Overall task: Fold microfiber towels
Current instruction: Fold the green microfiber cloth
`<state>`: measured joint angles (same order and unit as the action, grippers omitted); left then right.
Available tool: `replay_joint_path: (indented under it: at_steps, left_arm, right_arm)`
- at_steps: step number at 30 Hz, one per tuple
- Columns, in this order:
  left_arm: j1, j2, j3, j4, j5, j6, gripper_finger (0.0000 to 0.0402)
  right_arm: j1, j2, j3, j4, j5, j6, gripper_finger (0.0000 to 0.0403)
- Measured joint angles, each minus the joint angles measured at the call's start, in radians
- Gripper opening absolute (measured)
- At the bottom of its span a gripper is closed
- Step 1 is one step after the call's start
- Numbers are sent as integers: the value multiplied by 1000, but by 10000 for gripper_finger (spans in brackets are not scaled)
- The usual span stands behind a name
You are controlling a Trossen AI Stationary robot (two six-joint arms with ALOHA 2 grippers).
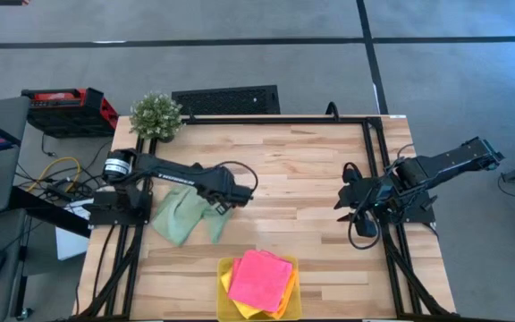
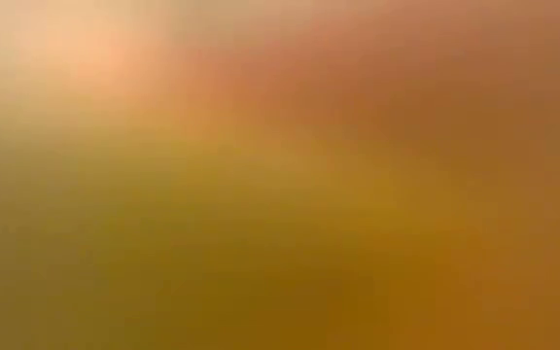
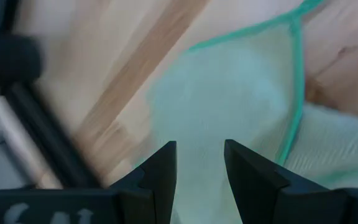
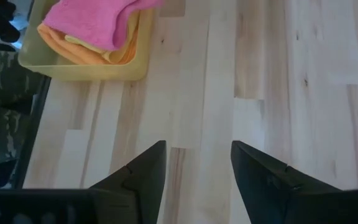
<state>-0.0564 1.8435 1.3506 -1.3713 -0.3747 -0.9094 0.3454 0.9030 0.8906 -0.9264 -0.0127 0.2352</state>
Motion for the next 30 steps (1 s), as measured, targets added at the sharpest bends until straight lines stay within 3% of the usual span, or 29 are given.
replay_joint_path:
  at_steps: [7, 24, 30]
  left_arm:
    - [92, 8, -81, 279, 61, 186, 128]
    - [89, 7, -79, 454, 56, 281, 128]
    - [72, 63, -87, 481, 48, 285, 128]
  right_arm:
    - [0, 0, 0, 1, 12, 0, 205]
    - [0, 0, 0, 1, 14, 71, 205]
    - [0, 0, 0, 2, 14, 71, 205]
